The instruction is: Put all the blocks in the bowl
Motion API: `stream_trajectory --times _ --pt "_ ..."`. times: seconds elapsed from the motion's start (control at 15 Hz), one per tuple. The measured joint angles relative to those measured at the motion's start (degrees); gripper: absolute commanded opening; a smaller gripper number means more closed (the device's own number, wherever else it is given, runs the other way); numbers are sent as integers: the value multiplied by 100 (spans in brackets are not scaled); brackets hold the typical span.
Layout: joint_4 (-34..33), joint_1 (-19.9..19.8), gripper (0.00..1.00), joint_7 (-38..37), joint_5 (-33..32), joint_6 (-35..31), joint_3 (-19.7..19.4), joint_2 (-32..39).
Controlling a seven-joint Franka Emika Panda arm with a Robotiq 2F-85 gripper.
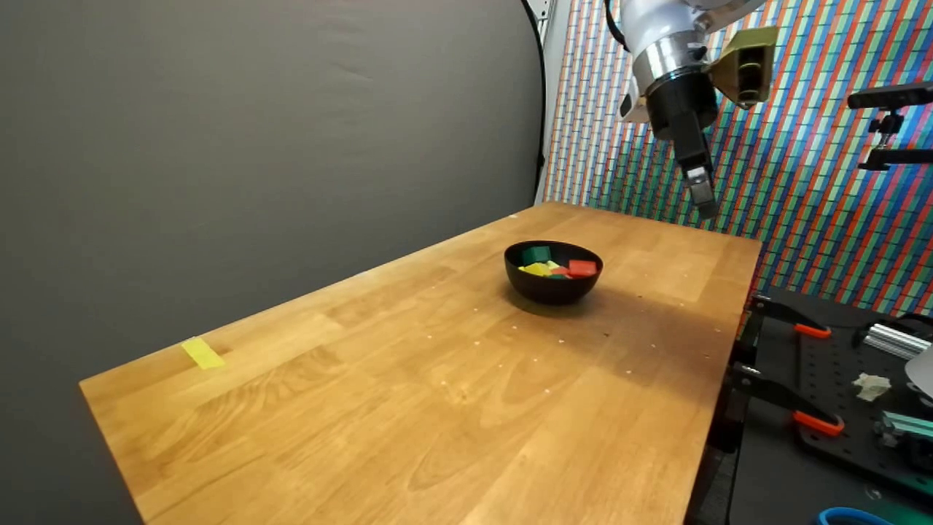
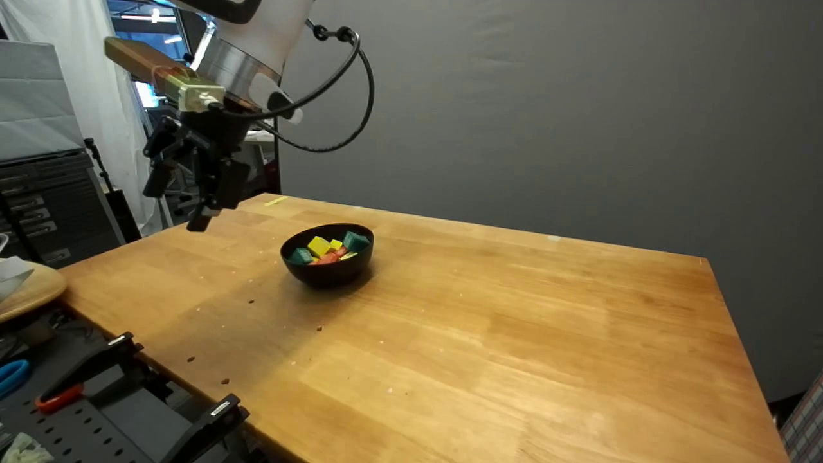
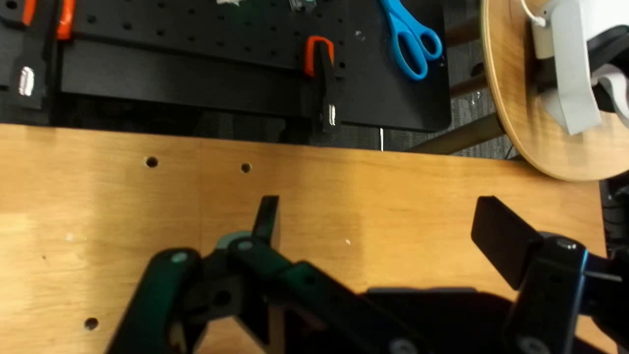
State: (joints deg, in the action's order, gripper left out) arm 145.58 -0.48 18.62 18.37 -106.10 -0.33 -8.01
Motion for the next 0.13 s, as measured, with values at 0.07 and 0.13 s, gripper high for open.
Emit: stream_trajectory --times 0.07,0.13 --pt "282 -32 100 74 -81 -17 -71 -293" --pt "550 -73 100 158 -166 -23 -162 -575"
